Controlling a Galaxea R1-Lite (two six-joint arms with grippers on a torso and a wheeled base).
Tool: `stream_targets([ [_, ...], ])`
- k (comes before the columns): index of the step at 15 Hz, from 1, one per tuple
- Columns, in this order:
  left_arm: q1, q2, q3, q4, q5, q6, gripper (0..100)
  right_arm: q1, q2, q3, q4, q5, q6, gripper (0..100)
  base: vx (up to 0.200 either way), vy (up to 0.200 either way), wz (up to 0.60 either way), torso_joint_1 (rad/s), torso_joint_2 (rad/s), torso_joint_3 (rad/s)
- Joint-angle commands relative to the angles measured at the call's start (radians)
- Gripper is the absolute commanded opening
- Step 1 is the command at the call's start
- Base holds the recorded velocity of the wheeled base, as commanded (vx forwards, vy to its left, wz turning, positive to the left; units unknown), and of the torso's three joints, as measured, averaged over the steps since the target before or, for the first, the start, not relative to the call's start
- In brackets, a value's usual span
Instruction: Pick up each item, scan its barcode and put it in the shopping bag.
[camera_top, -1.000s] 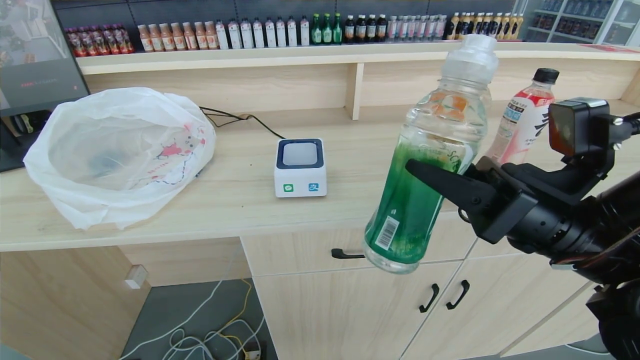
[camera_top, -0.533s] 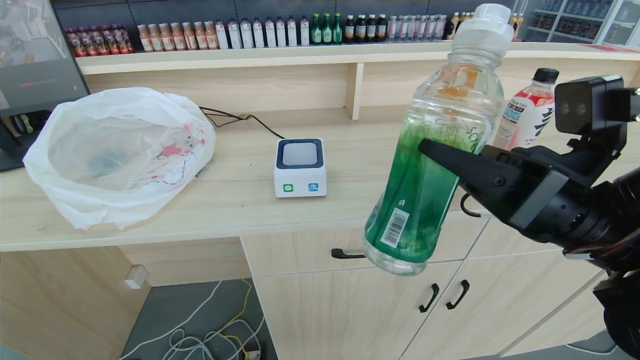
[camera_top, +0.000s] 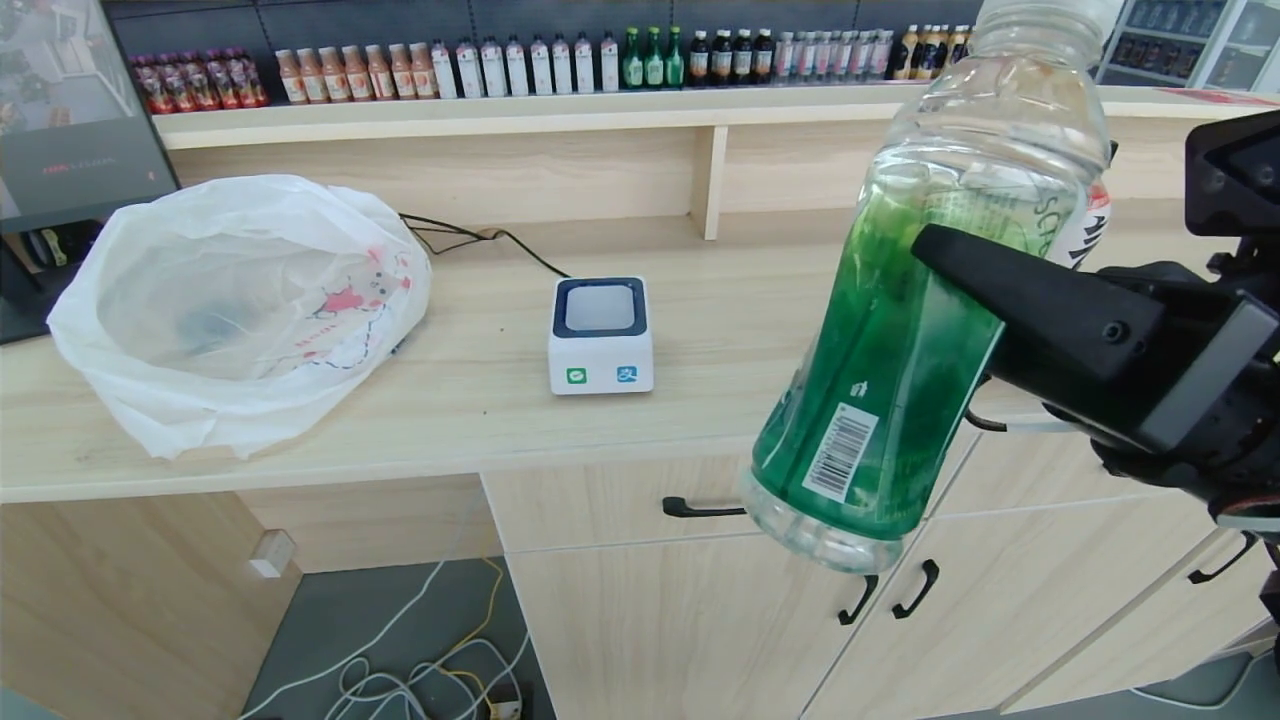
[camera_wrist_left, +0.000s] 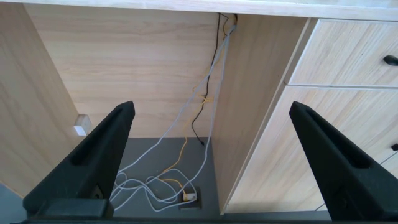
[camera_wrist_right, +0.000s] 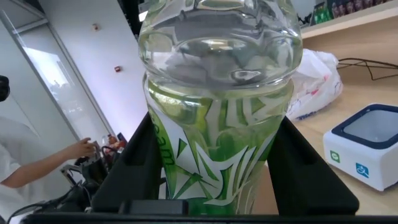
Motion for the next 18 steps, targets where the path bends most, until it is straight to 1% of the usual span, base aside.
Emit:
stream_targets([
  [1, 0.0, 0.0, 0.0, 0.0, 0.0, 0.0, 100, 0.001, -0.015, 0.014, -0.001, 0.0, 0.003, 0, 0.0, 0.0, 0.0, 0.0, 0.0, 0.0],
  [4, 0.0, 0.0, 0.0, 0.0, 0.0, -0.001, 100, 0.001, -0.024, 0.028, -0.001, 0.0, 0.004, 0, 0.0, 0.0, 0.0, 0.0, 0.0, 0.0],
  [9, -0.001, 0.0, 0.0, 0.0, 0.0, -0.001, 100, 0.015, -0.044, 0.013, -0.001, 0.0, 0.058, 0, 0.0, 0.0, 0.0, 0.0, 0.0, 0.0],
  [18, 0.0, 0.0, 0.0, 0.0, 0.0, -0.001, 100, 0.015, -0.05, 0.03, -0.001, 0.0, 0.054, 0, 0.0, 0.0, 0.0, 0.0, 0.0, 0.0],
])
